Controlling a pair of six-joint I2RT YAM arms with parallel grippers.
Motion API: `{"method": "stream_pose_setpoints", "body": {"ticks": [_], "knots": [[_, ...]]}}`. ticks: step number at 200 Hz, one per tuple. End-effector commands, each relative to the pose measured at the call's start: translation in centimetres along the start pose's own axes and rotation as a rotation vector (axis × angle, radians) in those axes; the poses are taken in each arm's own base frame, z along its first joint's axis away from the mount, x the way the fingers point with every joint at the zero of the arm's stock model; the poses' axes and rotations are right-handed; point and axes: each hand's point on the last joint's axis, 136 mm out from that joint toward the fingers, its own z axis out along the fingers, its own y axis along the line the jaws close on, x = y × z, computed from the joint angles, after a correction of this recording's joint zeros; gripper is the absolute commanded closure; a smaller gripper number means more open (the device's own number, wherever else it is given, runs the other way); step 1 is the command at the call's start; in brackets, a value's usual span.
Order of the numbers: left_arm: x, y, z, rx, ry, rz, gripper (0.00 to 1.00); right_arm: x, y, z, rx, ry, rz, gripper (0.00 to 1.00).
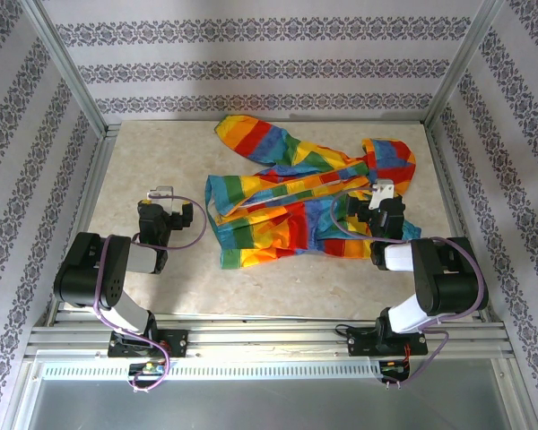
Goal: Zip up the jacket
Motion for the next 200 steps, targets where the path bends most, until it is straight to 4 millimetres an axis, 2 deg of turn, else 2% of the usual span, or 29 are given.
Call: {"method": "stream_pose_setpoints", "body": {"ticks": [1, 46, 83, 104, 130, 150, 163, 172, 186, 200], "knots": [[-1.0, 0.2, 0.2, 0.005, -0.029, -0.017, 0.00, -0.8, 0.3, 0.2, -0.015, -0.024, 0.006, 0.02], [-0.9, 0.2, 0.5, 0.035, -0.013, -0.035, 0.00, -0.8, 0.3, 0.1, -0.016, -0.026, 0.007, 0.02], [-1.3, -0.3, -0.5, 0.071, -0.058, -0.026, 0.01, -2.3, 0.2, -0.9, 0.004, -0.043, 0.001, 0.02], [-2.4, -0.2, -1.3, 0.069, -0.076, -0.028, 0.01, -3.3, -0.1, -1.5, 0.037, -0.024, 0.008, 0.02], [-3.9, -0.5, -2.0, 0.096, -0.042, -0.028, 0.01, -3.2, 0.0, -2.3, 0.061, 0.052, 0.042, 0.02], [-4.7, -1.7, -2.1, 0.160, 0.027, -0.037, 0.05, -2.8, 0.5, -2.5, 0.065, 0.147, 0.062, 0.03], [-5.0, -2.5, -1.9, 0.193, 0.076, -0.072, 0.12, -2.4, 1.5, -2.6, 0.059, 0.194, 0.003, 0.03], [-5.2, -3.8, -1.9, 0.237, 0.106, -0.035, 0.19, -2.1, 2.4, -2.9, 0.058, 0.238, -0.048, 0.03], [-5.2, -5.9, -1.9, 0.245, 0.176, 0.031, 0.20, -1.8, 3.8, -3.5, 0.046, 0.291, -0.109, 0.03], [-5.6, -7.8, -1.7, 0.266, 0.217, 0.021, 0.20, -1.9, 5.1, -4.1, 0.035, 0.321, -0.129, 0.03]]}}
